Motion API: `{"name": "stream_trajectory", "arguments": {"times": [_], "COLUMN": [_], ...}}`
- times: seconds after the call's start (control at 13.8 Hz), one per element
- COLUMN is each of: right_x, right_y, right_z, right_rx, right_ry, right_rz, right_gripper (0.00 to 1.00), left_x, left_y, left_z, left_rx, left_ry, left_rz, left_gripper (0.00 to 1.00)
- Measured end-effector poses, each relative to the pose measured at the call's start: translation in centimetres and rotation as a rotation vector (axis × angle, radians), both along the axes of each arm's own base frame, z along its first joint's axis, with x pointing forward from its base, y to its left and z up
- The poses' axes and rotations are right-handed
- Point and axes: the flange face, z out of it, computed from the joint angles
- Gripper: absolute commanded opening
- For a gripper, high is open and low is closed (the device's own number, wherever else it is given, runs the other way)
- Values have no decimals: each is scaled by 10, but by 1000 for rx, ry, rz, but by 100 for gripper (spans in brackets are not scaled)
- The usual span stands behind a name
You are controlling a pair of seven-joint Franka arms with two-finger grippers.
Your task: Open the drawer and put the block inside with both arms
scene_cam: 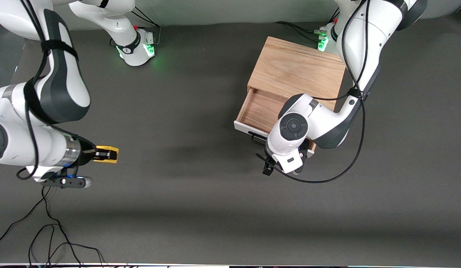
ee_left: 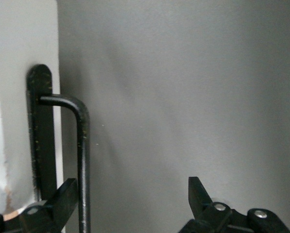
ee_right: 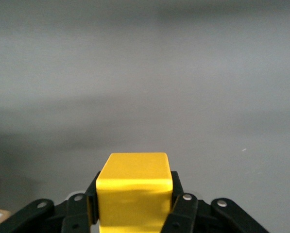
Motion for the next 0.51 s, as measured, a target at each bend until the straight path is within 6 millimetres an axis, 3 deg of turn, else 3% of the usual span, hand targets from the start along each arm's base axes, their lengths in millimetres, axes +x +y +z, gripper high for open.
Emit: {"name": "stream_trajectory", "arguments": {"times": [0.29, 0.43, 0.51], "right_x": [-21, -35, -39], "right_y": [88, 127, 140], "right_z": [29, 41, 45], "right_rx": [34, 56, 64], "right_ry": [0, 4, 6], "right_rz": [-149, -197, -211], "right_gripper": [0, 0, 0], "left_x": [19, 36, 44], "left_y": [4, 22, 42], "left_z": [29, 74, 104], "left_rx": [-23, -2, 20], "left_ry": [-62, -84, -83], "left_rz": [18, -14, -56], "left_gripper": [100, 100, 100]}}
